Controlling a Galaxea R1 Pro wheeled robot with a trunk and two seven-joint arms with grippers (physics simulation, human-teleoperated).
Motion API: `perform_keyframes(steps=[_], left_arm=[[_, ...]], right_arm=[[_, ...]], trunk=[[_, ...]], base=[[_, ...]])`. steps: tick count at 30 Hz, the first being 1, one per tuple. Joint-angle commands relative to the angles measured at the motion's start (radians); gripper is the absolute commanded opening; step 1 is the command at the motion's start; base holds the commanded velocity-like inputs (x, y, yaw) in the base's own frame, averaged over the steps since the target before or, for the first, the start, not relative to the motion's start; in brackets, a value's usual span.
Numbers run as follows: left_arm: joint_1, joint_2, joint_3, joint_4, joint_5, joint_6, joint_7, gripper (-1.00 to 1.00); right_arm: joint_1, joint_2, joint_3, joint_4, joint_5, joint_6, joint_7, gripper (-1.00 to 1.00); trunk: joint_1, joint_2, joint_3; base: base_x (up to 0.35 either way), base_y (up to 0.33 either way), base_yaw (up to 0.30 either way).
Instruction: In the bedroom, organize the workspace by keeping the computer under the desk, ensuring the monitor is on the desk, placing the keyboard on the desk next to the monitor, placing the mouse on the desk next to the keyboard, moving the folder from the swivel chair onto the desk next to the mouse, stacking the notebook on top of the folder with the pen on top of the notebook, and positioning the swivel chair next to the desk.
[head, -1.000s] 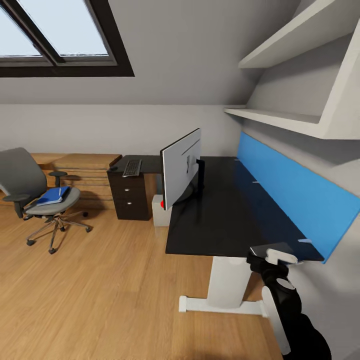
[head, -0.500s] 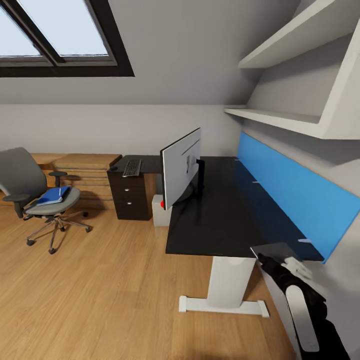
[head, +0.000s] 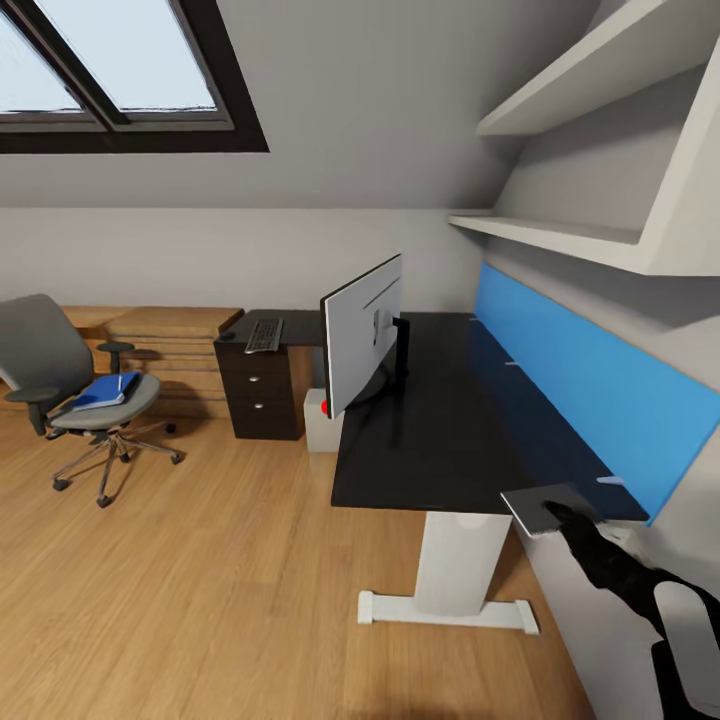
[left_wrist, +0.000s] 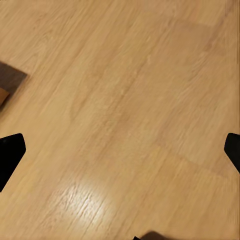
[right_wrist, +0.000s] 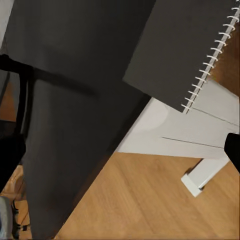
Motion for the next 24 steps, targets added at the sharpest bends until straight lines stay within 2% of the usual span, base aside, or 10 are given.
perform_keyframes(steps=[1,6,8,17,24], left_arm=[[-0.001,0.001,-0.006,0.0,0.01,-0.009,0.004,1.0],[-0.001,0.0,-0.007,-0.001,0.01,-0.018,0.002,1.0],[-0.001,0.0,-0.007,0.0,0.01,-0.019,0.002,1.0],[-0.001,0.001,-0.007,-0.001,0.011,-0.022,0.002,1.0],[-0.001,0.003,-0.006,-0.046,0.01,-0.023,0.002,1.0]], right_arm=[[-0.001,-0.006,-0.005,0.001,-0.038,0.005,-0.01,1.0],[-0.001,-0.025,-0.024,0.004,-0.149,0.012,-0.009,1.0],[-0.001,-0.027,-0.033,0.006,-0.165,0.012,-0.008,1.0],[-0.001,-0.032,-0.049,0.048,-0.187,0.01,-0.006,1.0],[-0.001,-0.034,-0.052,0.066,-0.189,0.01,-0.006,1.0]], trunk=[[0.004,-0.008,-0.004],[0.023,-0.043,-0.02],[0.031,-0.057,-0.026],[0.065,-0.12,-0.054],[0.092,-0.169,-0.076]], base=[[0.0,0.0,0.0],[0.0,0.0,0.0],[0.0,0.0,0.0],[0.0,0.0,0.0],[0.0,0.0,0.0]])
